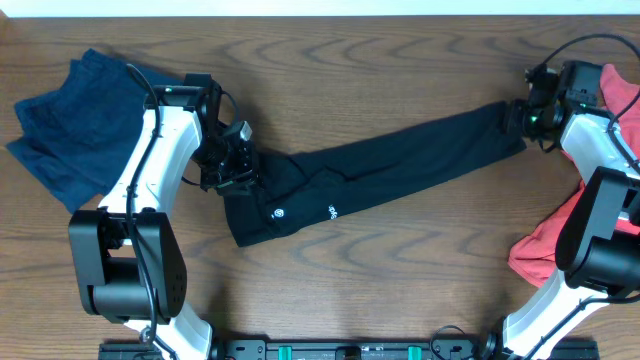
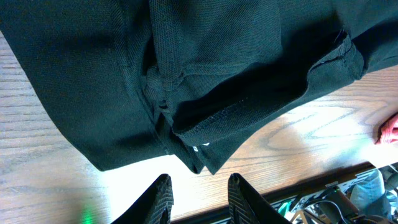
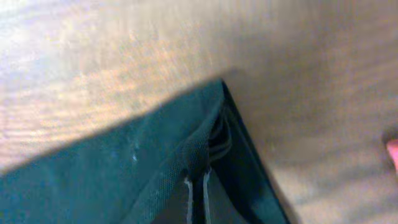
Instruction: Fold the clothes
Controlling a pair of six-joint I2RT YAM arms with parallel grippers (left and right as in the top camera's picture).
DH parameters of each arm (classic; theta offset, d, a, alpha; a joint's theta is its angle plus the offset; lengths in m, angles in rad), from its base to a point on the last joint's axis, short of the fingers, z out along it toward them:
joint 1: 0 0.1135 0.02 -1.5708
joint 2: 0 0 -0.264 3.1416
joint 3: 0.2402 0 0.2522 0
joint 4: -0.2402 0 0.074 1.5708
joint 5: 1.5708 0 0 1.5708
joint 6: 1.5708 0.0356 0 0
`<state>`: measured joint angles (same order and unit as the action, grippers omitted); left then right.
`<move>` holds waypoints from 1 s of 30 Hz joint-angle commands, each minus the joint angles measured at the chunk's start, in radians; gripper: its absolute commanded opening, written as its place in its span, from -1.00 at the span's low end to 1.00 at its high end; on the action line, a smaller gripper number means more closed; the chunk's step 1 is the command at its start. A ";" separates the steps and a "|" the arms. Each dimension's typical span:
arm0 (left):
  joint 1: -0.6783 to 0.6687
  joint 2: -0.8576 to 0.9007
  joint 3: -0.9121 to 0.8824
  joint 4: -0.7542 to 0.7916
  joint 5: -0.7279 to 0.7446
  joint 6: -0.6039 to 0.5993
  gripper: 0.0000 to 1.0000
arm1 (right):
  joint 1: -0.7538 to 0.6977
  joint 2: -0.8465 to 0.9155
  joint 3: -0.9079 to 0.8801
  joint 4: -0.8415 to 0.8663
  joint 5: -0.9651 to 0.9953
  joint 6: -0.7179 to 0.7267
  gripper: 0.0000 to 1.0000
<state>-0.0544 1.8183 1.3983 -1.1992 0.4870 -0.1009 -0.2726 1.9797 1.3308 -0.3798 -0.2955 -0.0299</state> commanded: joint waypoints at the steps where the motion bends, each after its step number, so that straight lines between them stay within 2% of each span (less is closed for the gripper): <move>1: 0.000 0.003 0.007 -0.002 -0.002 -0.002 -0.36 | 0.000 -0.024 0.014 0.044 -0.037 0.000 -0.97; 10: 0.000 0.003 0.007 -0.002 -0.002 -0.002 -0.35 | -0.002 0.005 0.014 0.011 0.091 -0.001 -0.94; 12: 0.000 0.003 0.007 -0.002 -0.002 -0.002 -0.36 | -0.006 0.005 0.014 -0.015 0.149 -0.001 -0.75; 14: 0.000 0.003 0.007 -0.003 -0.002 -0.002 -0.36 | -0.012 0.005 0.014 -0.035 0.183 -0.001 -0.17; 15: 0.000 0.003 0.007 -0.003 -0.002 -0.001 -0.35 | -0.017 0.005 0.014 -0.047 0.184 -0.001 0.04; 16: 0.000 0.003 0.007 -0.003 -0.002 -0.002 -0.36 | -0.023 0.005 0.014 -0.056 0.184 -0.002 0.12; 19: 0.000 0.003 0.007 -0.003 -0.002 -0.002 -0.36 | -0.036 0.005 0.014 -0.079 0.163 -0.016 0.24; 24: 0.000 0.003 0.007 -0.003 -0.002 -0.002 -0.36 | -0.041 0.005 0.014 -0.112 0.051 -0.153 0.53; 30: 0.000 0.003 0.007 -0.003 -0.002 -0.002 -0.36 | -0.042 0.037 0.014 -0.127 0.056 -0.204 0.63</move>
<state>-0.0544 1.8183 1.3983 -1.1992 0.4873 -0.1009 -0.3111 1.9862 1.3308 -0.5037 -0.2157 -0.1799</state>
